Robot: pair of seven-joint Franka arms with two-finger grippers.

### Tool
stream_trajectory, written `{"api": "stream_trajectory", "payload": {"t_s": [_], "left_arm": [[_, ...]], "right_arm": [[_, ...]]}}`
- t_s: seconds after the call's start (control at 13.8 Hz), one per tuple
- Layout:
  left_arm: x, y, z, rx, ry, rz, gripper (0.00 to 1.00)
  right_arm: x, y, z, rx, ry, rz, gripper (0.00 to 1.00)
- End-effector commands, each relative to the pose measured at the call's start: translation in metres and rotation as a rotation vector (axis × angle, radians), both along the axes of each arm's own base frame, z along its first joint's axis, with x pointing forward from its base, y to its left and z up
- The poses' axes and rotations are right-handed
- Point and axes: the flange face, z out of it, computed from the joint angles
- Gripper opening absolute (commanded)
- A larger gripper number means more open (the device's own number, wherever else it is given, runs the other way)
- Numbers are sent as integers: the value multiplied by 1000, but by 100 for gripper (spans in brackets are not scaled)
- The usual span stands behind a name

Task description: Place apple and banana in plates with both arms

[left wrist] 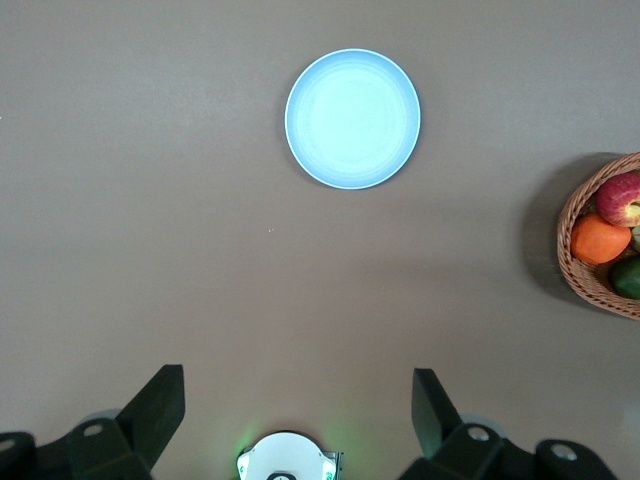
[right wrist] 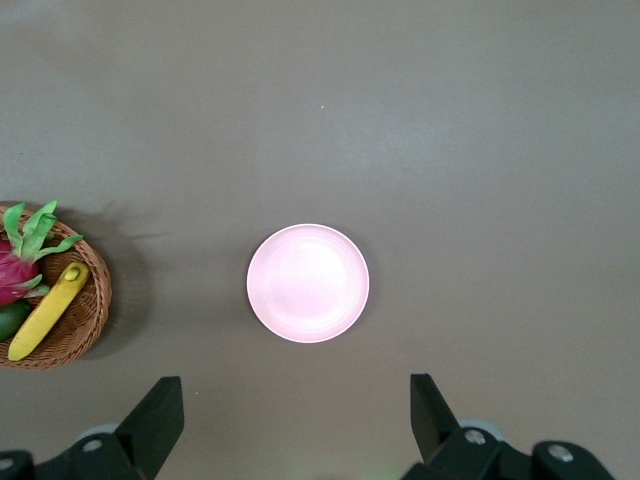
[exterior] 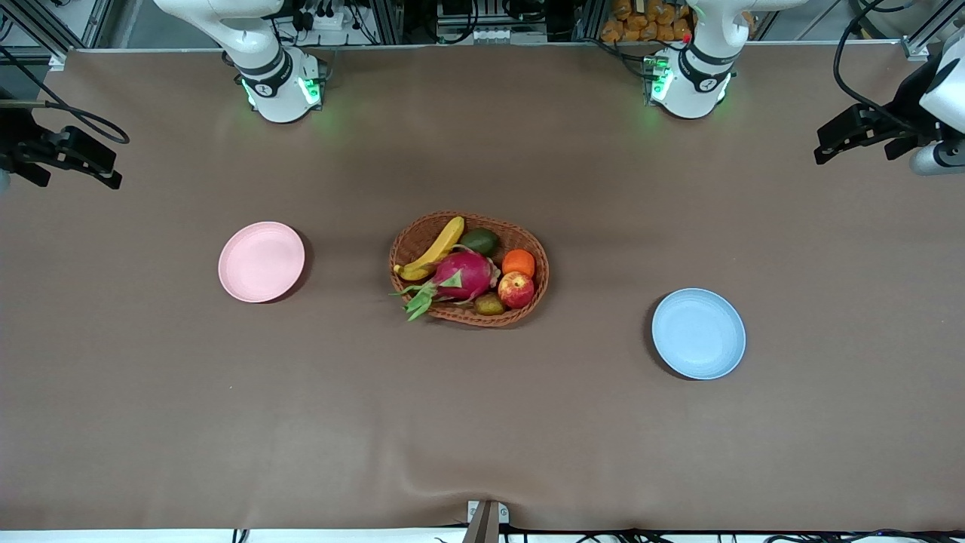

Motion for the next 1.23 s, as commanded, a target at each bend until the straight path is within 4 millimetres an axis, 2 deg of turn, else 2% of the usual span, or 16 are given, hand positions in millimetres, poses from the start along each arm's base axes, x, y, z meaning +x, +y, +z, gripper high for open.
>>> {"api": "stream_trajectory", "payload": {"t_s": [0.0,0.14,0.29,0.51,0.65,0.8,0.94,1.16], "left_arm": [[2,3,3,19,9,-12,100],[2,5,3,19,9,-12,100],[2,5,3,17,11,-16,100],[1,2,1,17,15,-20,100],[2,2,0,16,17,-20,100],[2,2,-1,18,18,-14,100],[2,1,-2,17,21,-17,100],[2,1,-2,17,21,-17,100]], "right_arm": [[1,-3,1,-7,6,14,100],[16,-2,-20,-13,35,24,100],[20,6,-24,-14,36,44,100],[28,30,-43,-12,66,86,100],[48,43,-86,-4,136,89,100],[57,66,-109,-11,153,51,100],[65,89,-146,19,218,-151,100],[80,103,-205,142,346,-471,100]]}}
